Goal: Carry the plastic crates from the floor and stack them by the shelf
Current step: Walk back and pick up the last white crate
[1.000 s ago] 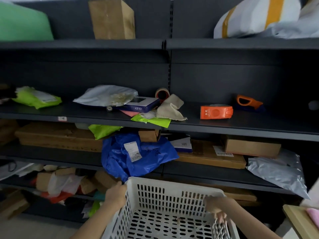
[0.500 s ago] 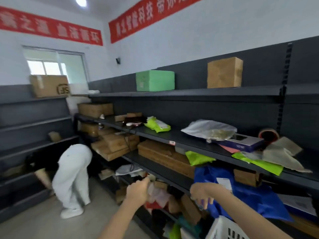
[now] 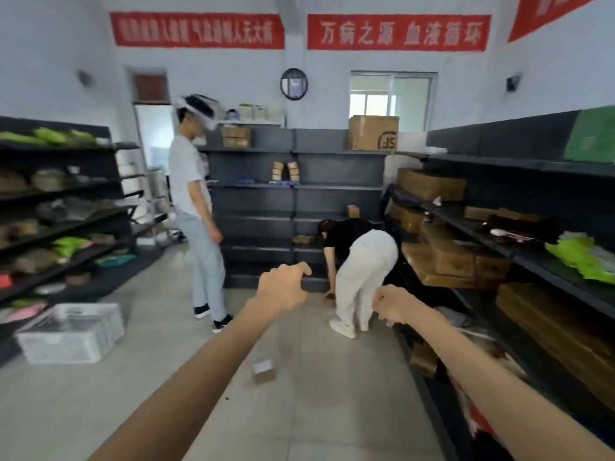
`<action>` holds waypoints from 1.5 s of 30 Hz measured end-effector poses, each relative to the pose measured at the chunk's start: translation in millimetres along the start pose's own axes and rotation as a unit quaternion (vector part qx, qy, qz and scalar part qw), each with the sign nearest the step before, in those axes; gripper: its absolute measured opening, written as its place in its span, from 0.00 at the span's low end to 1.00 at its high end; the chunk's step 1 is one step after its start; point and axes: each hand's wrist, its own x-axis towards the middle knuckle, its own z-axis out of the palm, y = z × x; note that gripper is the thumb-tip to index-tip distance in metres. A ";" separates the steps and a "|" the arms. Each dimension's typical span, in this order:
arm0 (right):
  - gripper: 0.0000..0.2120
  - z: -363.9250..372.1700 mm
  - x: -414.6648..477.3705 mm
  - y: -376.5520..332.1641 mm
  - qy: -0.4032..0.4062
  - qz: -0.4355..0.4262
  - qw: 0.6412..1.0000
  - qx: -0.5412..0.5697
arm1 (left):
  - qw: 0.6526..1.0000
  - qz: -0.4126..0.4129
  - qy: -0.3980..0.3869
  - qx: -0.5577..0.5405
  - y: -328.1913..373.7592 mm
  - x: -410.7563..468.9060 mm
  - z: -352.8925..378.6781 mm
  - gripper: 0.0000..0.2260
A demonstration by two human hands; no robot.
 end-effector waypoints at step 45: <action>0.15 341.8 521.9 -850.8 -0.149 -0.397 0.902 -0.078 | 0.866 -0.484 0.032 0.123 -904.5 114.5 -146.3 0.21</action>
